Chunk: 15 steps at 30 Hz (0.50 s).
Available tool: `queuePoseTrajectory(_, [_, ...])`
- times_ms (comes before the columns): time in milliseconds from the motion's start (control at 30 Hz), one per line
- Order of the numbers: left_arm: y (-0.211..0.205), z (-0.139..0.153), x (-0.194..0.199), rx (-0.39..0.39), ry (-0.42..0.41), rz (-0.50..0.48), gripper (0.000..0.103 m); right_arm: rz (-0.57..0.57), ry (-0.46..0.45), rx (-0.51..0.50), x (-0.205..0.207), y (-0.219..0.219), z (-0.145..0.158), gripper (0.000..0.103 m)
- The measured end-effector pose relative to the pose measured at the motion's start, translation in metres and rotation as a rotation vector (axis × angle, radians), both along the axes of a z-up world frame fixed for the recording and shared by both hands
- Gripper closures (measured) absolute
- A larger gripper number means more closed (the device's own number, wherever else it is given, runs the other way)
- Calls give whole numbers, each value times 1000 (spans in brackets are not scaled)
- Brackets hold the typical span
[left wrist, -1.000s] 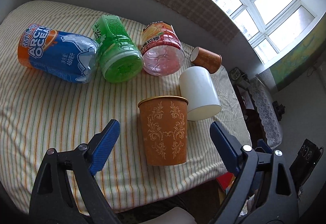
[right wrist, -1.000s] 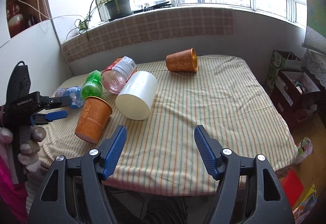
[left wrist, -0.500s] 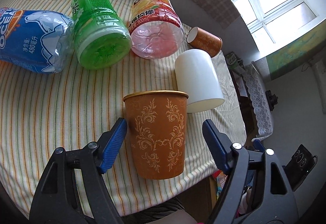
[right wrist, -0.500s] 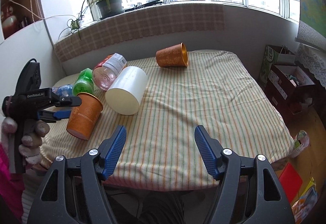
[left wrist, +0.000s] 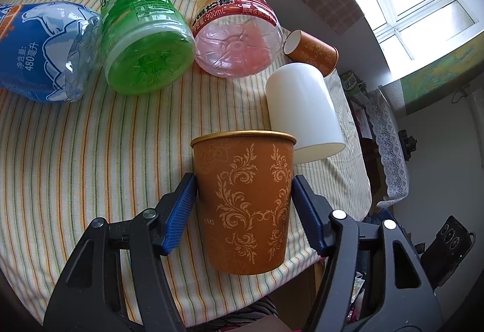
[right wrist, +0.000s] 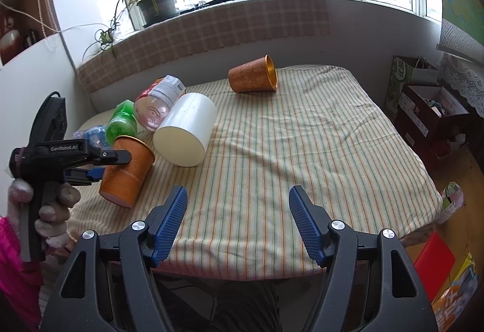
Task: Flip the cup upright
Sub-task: 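Move the left tool to the upright orange cup and close on it, then lift the orange cup upright with the left tool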
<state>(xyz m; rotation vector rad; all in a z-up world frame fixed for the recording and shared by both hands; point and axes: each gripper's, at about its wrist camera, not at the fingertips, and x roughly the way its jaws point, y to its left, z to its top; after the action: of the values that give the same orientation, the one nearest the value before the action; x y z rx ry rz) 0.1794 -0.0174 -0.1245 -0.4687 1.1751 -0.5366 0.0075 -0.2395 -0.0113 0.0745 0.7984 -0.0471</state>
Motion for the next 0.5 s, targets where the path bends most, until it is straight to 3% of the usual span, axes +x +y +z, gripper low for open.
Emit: queuePoseTrajectory(500, [-2,24,-24,77,-121,8,37,18,4,-5,1,6,0,34])
